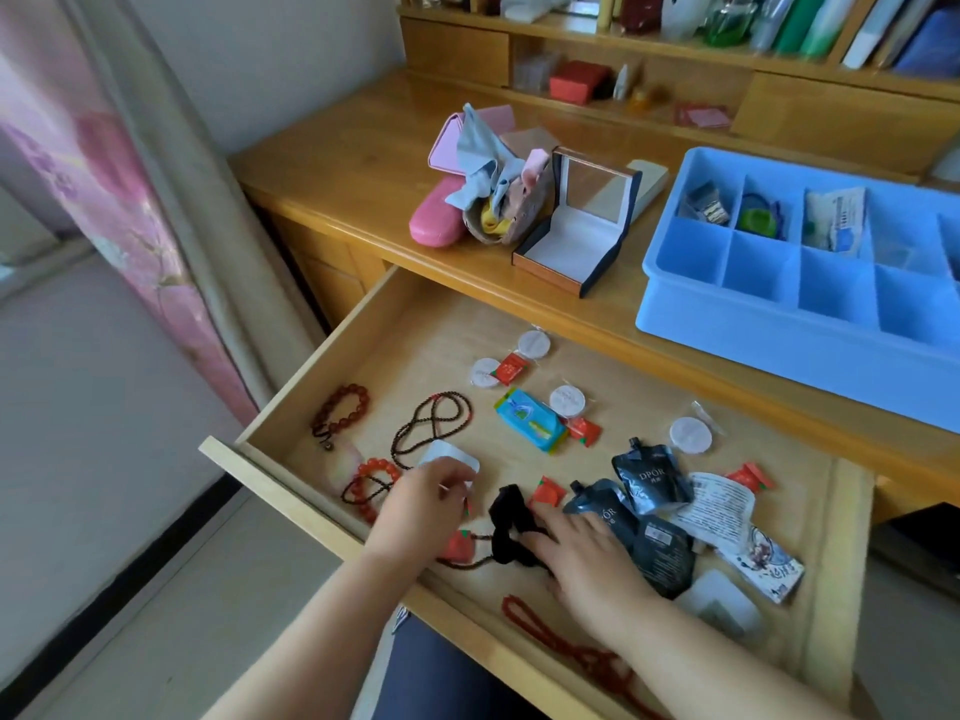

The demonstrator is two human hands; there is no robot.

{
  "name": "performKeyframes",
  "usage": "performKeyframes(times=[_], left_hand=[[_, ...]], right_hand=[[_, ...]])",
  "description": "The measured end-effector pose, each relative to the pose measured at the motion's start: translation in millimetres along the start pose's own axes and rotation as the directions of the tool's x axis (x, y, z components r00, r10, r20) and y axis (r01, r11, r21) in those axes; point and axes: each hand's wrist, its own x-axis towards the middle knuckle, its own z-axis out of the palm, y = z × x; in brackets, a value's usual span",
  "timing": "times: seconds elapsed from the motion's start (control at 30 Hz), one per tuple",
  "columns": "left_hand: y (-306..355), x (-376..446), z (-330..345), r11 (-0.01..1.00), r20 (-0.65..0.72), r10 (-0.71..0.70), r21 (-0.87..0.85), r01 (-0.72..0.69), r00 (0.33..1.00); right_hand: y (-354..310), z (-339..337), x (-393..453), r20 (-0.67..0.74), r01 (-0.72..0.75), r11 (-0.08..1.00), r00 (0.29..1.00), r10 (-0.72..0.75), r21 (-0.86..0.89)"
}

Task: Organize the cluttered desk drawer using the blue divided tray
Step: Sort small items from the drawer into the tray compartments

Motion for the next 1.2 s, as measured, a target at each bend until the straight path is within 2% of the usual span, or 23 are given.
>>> performKeyframes(times=[0.1, 0.17, 0.2, 0.23, 0.27, 0.3, 0.37, 0.4, 0.43, 0.5, 0.53, 0.57, 0.6, 0.63, 0.67, 0.7, 0.77, 0.83, 0.93, 1.03, 1.07, 1.13, 1.2], left_hand=[[-13, 6, -9, 0.999, -0.081, -0.05, -0.015, 0.049, 0.995], [-14, 10, -8, 0.998, -0.09, -0.057, -0.034, 0.054, 0.994], [-14, 11, -8, 0.998, -0.092, -0.058, -0.041, 0.054, 0.994], [-13, 13, -8, 0.997, -0.095, -0.063, -0.049, 0.058, 0.993], [-13, 14, -8, 0.996, -0.098, -0.073, -0.065, 0.067, 0.992], [-13, 15, -9, 0.993, -0.1, -0.089, -0.092, 0.08, 0.991], [-16, 16, -11, 0.985, -0.11, -0.121, -0.14, 0.105, 0.987], [-17, 17, -12, 0.981, -0.12, -0.131, -0.158, 0.111, 0.984], [-18, 17, -11, 0.977, -0.134, -0.142, -0.179, 0.117, 0.981], [-20, 17, -10, 0.97, -0.159, -0.157, -0.212, 0.122, 0.975], [-21, 17, -9, 0.97, -0.165, -0.157, -0.212, 0.12, 0.974], [-22, 17, -8, 0.973, -0.169, -0.151, -0.199, 0.117, 0.974], [-22, 17, -7, 0.977, -0.168, -0.144, -0.181, 0.113, 0.975], [-22, 17, -6, 0.98, -0.163, -0.139, -0.163, 0.112, 0.977], [-21, 18, -5, 0.983, -0.158, -0.136, -0.147, 0.112, 0.978], [-21, 18, -4, 0.985, -0.158, -0.134, -0.133, 0.113, 0.978], [-20, 19, -3, 0.987, -0.167, -0.135, -0.111, 0.117, 0.977], [-20, 19, -3, 0.988, -0.17, -0.132, -0.103, 0.116, 0.977], [-20, 17, -4, 0.989, -0.168, -0.123, -0.097, 0.108, 0.978], [-18, 15, -3, 0.994, -0.17, -0.105, -0.061, 0.096, 0.98], [-17, 14, -3, 0.994, -0.171, -0.1, -0.053, 0.092, 0.98], [-15, 13, -4, 0.996, -0.176, -0.091, -0.04, 0.085, 0.98], [-14, 12, -4, 0.996, -0.192, -0.092, -0.039, 0.086, 0.977]], right_hand=[[0, -1, 10, 0.009, -0.114, 0.99, 0.994, 0.113, 0.087], [6, -14, 8, -0.044, -0.196, 0.921, 0.974, 0.223, 0.337], [11, -24, 4, -0.041, -0.245, 0.836, 0.952, 0.303, 0.491], [17, -37, 0, 0.011, -0.302, 0.693, 0.921, 0.391, 0.655], [23, -51, -6, 0.085, -0.326, 0.483, 0.886, 0.456, 0.812], [31, -68, -13, 0.157, -0.286, 0.211, 0.864, 0.479, 0.935], [51, -101, -29, 0.216, -0.08, -0.289, 0.853, 0.475, 0.954], [64, -120, -39, 0.181, 0.047, -0.409, 0.847, 0.5, 0.911], [75, -141, -47, 0.116, 0.169, -0.44, 0.827, 0.55, 0.882], [97, -182, -62, -0.047, 0.352, -0.29, 0.703, 0.709, 0.89], [109, -201, -68, -0.151, 0.372, -0.097, 0.583, 0.798, 0.923], [125, -216, -73, -0.279, 0.291, 0.157, 0.449, 0.849, 0.944], [139, -230, -76, -0.417, 0.131, 0.396, 0.326, 0.849, 0.909], [153, -239, -77, -0.523, -0.054, 0.554, 0.262, 0.811, 0.831], [166, -243, -77, -0.59, -0.241, 0.635, 0.237, 0.772, 0.734], [180, -244, -76, -0.617, -0.423, 0.658, 0.252, 0.746, 0.622], [199, -241, -72, -0.554, -0.73, 0.595, 0.357, 0.752, 0.337], [203, -239, -64, -0.443, -0.835, 0.522, 0.407, 0.798, 0.172], [201, -238, -57, -0.461, -0.884, 0.444, 0.336, 0.821, 0.147], [199, -233, -63, -0.65, -0.771, 0.558, 0.259, 0.715, 0.307], [197, -231, -65, -0.698, -0.711, 0.624, 0.266, 0.665, 0.324], [197, -228, -68, -0.735, -0.683, 0.701, 0.367, 0.571, 0.204], [193, -227, -68, -0.599, -0.763, 0.64, 0.472, 0.647, 0.09]])
